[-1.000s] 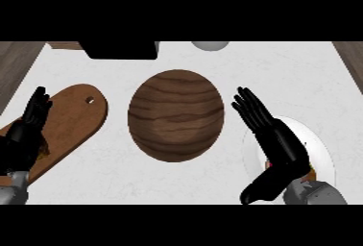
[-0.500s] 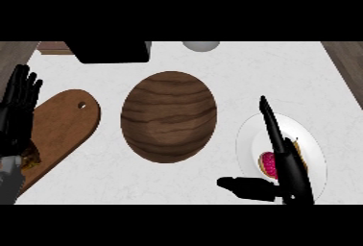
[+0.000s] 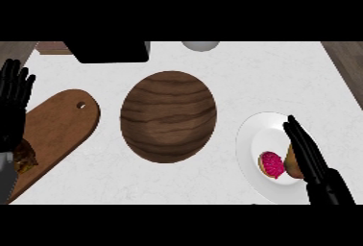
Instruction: Pick the cupcake from the plate and place it in the bowl
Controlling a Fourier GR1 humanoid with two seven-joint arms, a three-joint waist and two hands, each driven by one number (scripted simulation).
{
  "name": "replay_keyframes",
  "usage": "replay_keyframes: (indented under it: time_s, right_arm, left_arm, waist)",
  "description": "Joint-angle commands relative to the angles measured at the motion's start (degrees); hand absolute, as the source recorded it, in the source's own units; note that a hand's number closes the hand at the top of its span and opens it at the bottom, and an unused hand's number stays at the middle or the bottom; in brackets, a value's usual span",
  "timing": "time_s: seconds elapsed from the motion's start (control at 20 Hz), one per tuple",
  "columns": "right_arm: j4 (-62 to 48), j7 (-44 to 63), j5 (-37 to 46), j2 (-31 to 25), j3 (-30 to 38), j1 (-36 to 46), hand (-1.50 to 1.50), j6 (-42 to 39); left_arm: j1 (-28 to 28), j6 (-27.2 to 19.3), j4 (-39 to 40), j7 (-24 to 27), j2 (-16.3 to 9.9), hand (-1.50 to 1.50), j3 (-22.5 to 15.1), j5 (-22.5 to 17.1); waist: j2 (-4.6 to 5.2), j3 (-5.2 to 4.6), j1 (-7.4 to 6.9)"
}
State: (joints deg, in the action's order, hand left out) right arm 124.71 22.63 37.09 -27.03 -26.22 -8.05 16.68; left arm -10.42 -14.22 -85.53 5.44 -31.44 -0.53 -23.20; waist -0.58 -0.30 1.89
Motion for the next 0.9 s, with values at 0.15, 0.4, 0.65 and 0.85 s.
replay_keyframes:
  time_s: [0.15,0.4,0.65,0.85]
  right_arm:
    - [12.74,20.68,0.03,-11.42,0.39,-2.84,-1.5,-21.03]
    - [17.93,31.17,-8.39,-14.33,0.66,-0.01,-1.5,-34.9]
    - [17.17,34.35,-13.5,-11.12,4.01,0.79,-1.5,-40.95]
    - [12.2,34.45,-11.11,-6.65,3.85,3.77,-1.5,-43.2]
  left_arm:
    - [-1.85,-0.89,0.98,0.4,2.32,0.0,-1.24,1.15]
    - [-2.76,0.88,1.92,0.44,1.53,0.0,-0.65,1.24]
    - [-1.75,2.89,1.68,-0.15,1.71,0.0,0.99,0.61]
    - [-3.76,3.65,4.34,1.24,3.84,0.0,1.44,2.91]
  waist:
    - [0.54,-0.08,-0.2]
    - [0.74,0.03,-1.38]
    - [0.57,0.24,-1.5]
    - [0.59,0.27,-1.66]
